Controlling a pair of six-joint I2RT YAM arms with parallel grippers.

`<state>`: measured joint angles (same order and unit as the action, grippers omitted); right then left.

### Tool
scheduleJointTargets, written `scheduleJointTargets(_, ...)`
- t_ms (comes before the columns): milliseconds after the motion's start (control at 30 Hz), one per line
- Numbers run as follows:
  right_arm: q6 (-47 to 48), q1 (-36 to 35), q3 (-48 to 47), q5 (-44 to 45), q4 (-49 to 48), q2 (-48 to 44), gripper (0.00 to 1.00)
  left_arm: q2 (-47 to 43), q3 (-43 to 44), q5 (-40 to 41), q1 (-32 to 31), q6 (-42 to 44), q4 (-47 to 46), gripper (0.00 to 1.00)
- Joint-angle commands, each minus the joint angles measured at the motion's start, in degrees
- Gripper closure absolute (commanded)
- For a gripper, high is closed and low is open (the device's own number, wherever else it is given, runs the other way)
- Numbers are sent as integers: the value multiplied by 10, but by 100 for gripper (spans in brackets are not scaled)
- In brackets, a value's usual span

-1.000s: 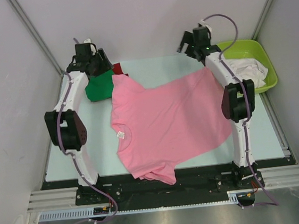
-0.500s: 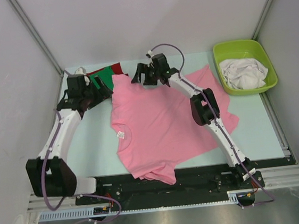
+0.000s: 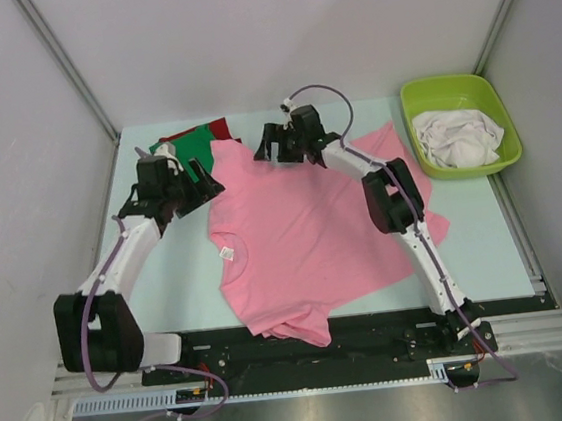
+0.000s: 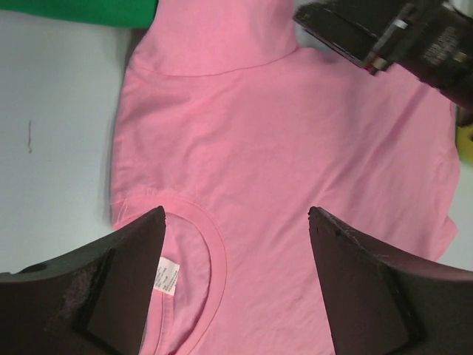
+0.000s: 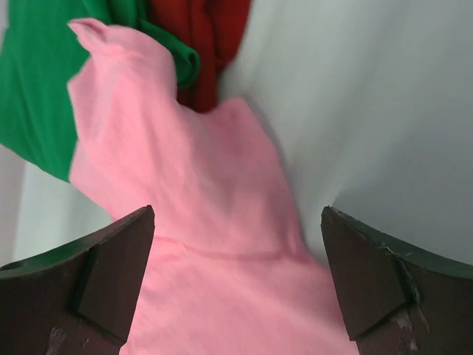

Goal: Fold and stack the t-shirts

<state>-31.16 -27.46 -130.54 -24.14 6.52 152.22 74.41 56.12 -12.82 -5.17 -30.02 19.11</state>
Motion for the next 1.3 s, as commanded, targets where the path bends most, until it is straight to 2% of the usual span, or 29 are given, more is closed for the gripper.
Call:
scheduleJointTargets(0, 103, 21, 107, 119, -33, -231, 0, 82, 61, -1, -6, 16, -43, 18)
scheduleJointTargets(133, 131, 27, 288, 146, -86, -384, 0, 187, 172, 57, -6, 28, -31, 19)
scheduleJointTargets(200, 143, 28, 332, 147, -92, -459, 0, 243, 209, 82, -6, 32, -42, 19)
scheduleJointTargets(333, 146, 25, 403, 158, -80, -555, 0, 357, 365, 93, -6, 45, -2, 20)
scheduleJointTargets(467, 152, 18, 468, 170, -75, -613, 0, 432, 450, 86, -6, 51, 37, 21)
scheduleJointTargets(667, 159, 14, 492, 178, -34, -629, 0, 457, 468, 72, -6, 52, 36, 23)
scheduleJointTargets(1000, 151, 1, 524, 183, -41, -625, 0, 489, 465, 25, -3, 54, 4, 23)
scheduleJointTargets(1267, 155, -2, 535, 190, -40, -625, 0, 522, 498, 3, -1, 42, 3, 26)
